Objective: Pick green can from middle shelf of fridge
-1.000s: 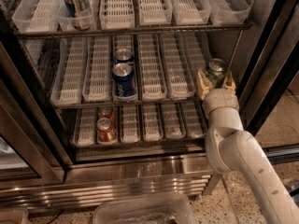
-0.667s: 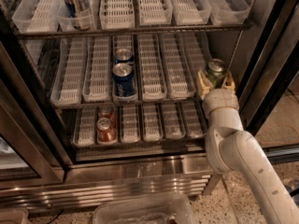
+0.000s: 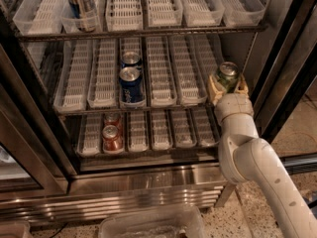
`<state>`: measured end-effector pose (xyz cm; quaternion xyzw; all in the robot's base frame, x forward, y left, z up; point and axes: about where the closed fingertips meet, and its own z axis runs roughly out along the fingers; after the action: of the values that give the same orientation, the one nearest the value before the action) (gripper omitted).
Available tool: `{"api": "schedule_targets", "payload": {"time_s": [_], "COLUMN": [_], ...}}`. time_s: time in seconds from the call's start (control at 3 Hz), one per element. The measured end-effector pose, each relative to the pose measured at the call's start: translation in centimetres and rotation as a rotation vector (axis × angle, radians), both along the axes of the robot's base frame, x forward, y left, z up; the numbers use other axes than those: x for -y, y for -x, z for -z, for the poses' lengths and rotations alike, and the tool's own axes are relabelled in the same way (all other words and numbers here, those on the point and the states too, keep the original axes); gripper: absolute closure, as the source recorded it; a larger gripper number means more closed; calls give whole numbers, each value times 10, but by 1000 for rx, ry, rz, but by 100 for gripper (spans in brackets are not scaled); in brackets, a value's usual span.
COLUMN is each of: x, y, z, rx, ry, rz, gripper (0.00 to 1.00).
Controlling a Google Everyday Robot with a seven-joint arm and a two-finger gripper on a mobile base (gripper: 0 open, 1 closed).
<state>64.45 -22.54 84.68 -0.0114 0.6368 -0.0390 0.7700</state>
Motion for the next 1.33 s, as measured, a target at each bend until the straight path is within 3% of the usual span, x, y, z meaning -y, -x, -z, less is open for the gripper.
{"api": "schedule_targets", "payload": {"time_s": [0.67,1.0,1.33], "x": [2,-3,-8], "y": [3,13,27], "z": [-55,-73,-74], "rx": [117,149,129], "ry": [7,48,99], "rz": [-52,-113,-213], "gripper": [100,100,100]}}
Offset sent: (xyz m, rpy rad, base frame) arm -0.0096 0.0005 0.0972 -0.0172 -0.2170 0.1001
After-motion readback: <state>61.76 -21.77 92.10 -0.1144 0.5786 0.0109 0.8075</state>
